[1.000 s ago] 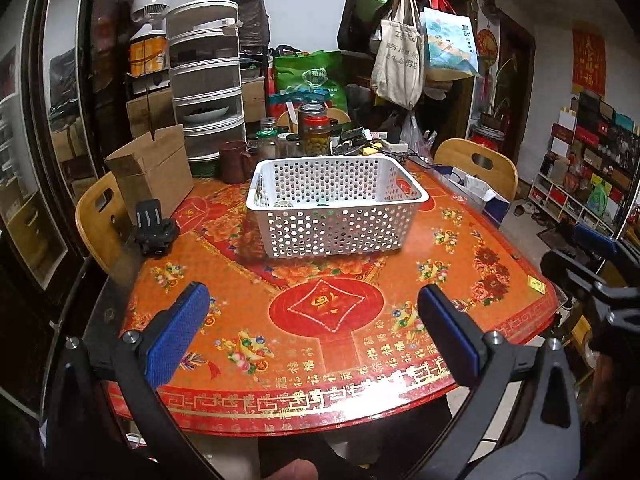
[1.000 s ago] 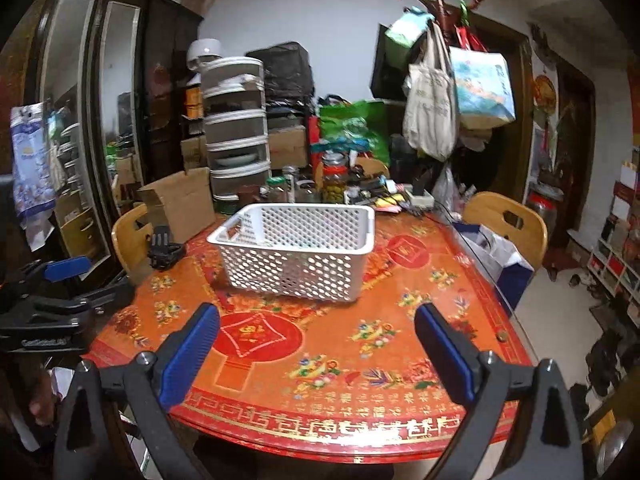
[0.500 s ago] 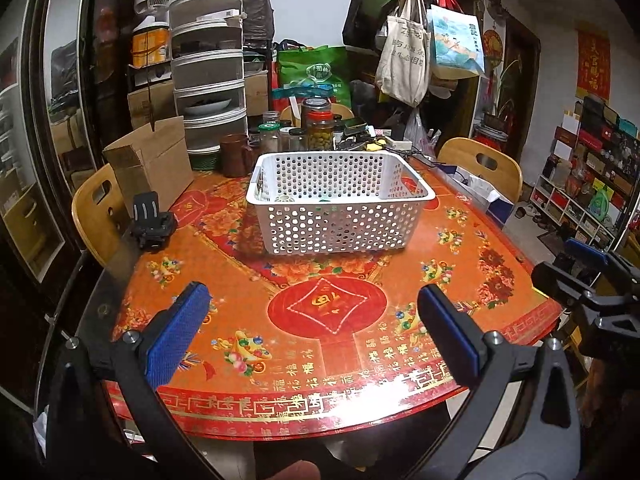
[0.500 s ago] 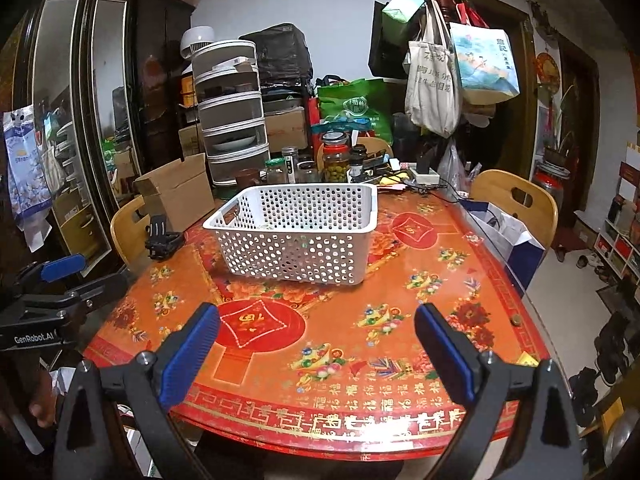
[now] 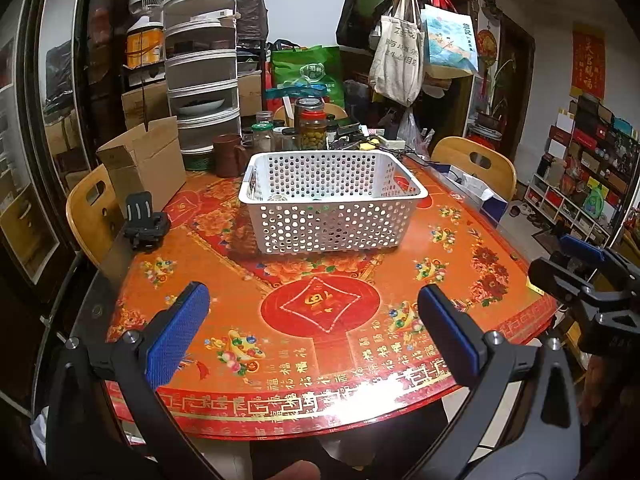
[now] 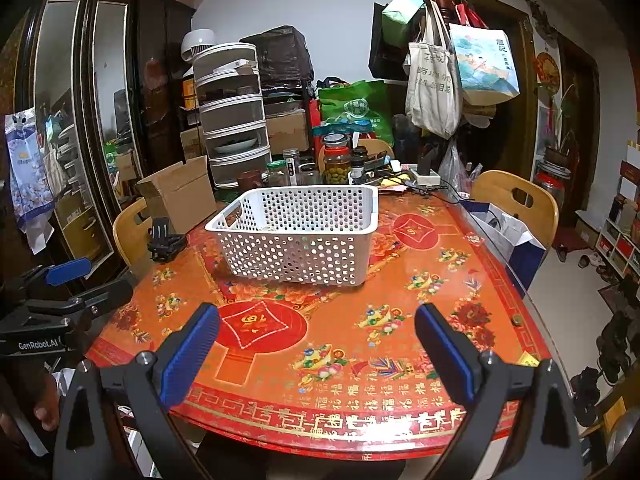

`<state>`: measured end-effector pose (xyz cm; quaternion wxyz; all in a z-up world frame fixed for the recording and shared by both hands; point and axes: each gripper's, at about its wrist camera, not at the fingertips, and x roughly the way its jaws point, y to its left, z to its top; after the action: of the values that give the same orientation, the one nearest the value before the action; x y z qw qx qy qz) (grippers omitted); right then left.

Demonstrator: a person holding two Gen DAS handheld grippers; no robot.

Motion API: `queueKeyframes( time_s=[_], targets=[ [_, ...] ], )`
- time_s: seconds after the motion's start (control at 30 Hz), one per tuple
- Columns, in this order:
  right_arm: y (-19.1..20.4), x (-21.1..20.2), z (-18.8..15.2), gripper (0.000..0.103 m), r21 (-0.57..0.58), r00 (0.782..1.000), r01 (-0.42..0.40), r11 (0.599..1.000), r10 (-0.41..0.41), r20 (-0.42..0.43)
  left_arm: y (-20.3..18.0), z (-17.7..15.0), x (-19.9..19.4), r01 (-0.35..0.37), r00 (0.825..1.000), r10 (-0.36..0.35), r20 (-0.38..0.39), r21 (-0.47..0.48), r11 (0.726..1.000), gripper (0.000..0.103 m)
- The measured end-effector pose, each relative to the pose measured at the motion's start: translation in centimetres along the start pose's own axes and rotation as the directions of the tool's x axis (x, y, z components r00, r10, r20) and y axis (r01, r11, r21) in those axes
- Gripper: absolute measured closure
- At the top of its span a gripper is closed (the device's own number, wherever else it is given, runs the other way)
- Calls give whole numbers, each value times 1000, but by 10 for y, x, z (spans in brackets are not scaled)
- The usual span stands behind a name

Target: Organize soft objects

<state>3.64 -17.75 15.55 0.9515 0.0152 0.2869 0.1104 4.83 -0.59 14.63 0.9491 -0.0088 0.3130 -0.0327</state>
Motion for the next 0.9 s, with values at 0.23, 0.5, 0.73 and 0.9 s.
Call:
queueKeyframes(
  time_s=[0.23,0.5,0.73,0.9],
  targets=[
    [0,0,0,5,0,1000,1,1000,-1,1,1,-1,0,0,1000,0,-1,-2,1000,0],
    [1,-2,1,5,1,1000,-3,1000,3,3,1,-2,0,2,1000,-2,-1,-3,1000,0],
    [2,-2,1,5,0,1000,-1,1000,1,3,1,-2,0,3,1000,-3,-1,-4,1000,0],
    [3,-2,1,5,-1,1000,-2,1000,2,4,1,-2,0,4,1000,-4,-1,-3,1000,0]
  ],
)
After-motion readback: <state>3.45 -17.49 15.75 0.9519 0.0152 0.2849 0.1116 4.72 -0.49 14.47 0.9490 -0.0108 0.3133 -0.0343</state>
